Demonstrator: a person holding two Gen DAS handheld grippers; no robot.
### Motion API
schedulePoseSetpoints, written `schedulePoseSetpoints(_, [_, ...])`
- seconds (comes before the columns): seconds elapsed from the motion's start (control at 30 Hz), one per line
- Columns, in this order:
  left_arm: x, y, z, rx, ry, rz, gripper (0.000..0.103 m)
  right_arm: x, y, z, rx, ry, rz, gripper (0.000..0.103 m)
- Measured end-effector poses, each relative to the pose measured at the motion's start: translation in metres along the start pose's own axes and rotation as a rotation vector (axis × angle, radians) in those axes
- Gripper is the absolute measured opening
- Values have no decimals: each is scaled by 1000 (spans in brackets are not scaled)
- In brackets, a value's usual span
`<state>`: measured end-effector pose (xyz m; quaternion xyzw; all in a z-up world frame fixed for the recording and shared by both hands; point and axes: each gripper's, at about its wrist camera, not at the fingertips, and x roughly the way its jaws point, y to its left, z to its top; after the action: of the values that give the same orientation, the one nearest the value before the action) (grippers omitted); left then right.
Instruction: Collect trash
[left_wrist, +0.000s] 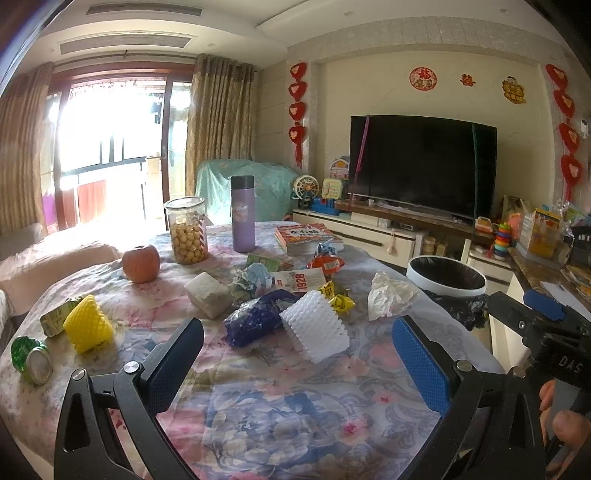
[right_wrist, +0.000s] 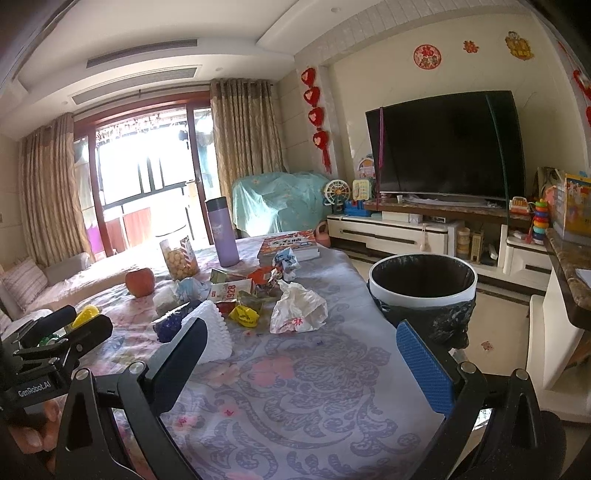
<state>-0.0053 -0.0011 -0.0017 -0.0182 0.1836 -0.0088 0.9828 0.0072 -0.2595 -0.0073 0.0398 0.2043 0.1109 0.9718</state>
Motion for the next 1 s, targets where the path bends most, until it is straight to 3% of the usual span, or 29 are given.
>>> schedulePoseSetpoints(1.0, [0,3,-2,-8,11,0,102,0,1,-3,9,5,11,103])
